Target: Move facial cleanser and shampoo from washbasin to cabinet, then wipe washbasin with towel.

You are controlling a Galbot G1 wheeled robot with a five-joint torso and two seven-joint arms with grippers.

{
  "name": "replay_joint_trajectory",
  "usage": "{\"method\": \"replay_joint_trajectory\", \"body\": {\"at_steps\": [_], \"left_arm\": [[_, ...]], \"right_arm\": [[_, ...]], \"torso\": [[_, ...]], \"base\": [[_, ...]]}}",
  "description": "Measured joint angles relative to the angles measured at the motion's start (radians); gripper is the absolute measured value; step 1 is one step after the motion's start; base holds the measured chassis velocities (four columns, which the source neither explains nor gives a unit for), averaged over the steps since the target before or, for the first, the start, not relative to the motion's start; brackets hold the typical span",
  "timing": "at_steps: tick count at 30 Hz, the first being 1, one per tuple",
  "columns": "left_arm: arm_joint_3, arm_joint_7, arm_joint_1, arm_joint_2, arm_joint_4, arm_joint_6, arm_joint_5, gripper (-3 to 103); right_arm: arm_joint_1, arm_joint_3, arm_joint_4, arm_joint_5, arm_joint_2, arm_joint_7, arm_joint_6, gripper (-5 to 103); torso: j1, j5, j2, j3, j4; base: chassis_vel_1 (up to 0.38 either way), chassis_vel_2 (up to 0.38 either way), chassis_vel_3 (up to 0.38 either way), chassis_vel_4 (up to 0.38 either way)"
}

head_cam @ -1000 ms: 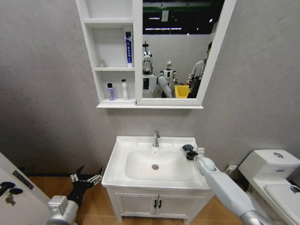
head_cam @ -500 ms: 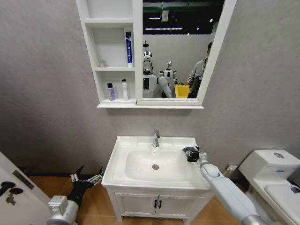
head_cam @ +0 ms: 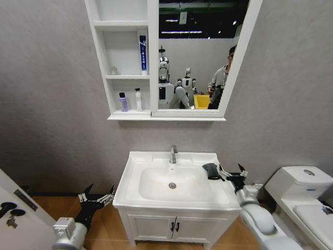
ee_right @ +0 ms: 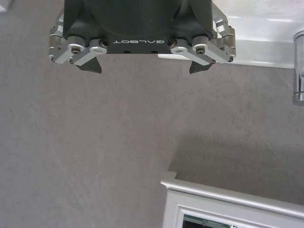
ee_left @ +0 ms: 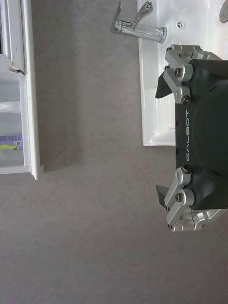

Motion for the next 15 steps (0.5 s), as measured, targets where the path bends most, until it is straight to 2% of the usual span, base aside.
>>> {"method": "replay_joint_trajectory", "body": {"at_steps": [2,3,4,6,7,9,15], "left_arm": [[0.0,0.0,0.0,0.0,0.0,0.0,0.0,100],[0.0,0.0,0.0,0.0,0.0,0.0,0.0,100],[0.0,0.0,0.0,0.0,0.0,0.0,0.0,100],[0.0,0.0,0.0,0.0,0.0,0.0,0.0,100],[0.0,0.0,0.0,0.0,0.0,0.0,0.0,100],[0.0,0.0,0.0,0.0,0.0,0.0,0.0,100],[0.0,0.0,0.0,0.0,0.0,0.0,0.0,100]], "right_arm": [[-0.139,0.052,0.107,-0.002,0.094,-0.005,0.004,100],[-0.139,0.052,0.107,-0.002,0.094,-0.005,0.004,100],[-0.199,0.067,0.15,-0.014,0.135,-0.01,0.021,100],[-0.266,0.075,0.195,-0.031,0.171,-0.012,0.039,100],[-0.266,0.075,0.195,-0.031,0.171,-0.012,0.039,100],[-0.36,0.079,0.244,-0.024,0.198,-0.014,0.041,100],[-0.441,0.043,0.353,0.027,0.202,-0.011,0.02,100]], "torso": [[0.0,-0.0003,0.0,0.0,-0.0005],[0.0,-0.0003,0.0,0.0,-0.0005],[0.0,0.0,0.0,0.0,-0.0005],[0.0,-0.0002,0.0,0.0,0.0002],[0.0,-0.0002,0.0,0.0,0.0002],[0.0,-0.0001,0.0,0.0,0.0003],[0.0,-0.0001,0.0,0.0,0.0001]], "base": [[0.0,0.0,0.0,0.0],[0.0,0.0,0.0,0.0],[0.0,0.0,0.0,0.0],[0.0,0.0,0.0,0.0],[0.0,0.0,0.0,0.0],[0.0,0.0,0.0,0.0],[0.0,0.0,0.0,0.0]]}}
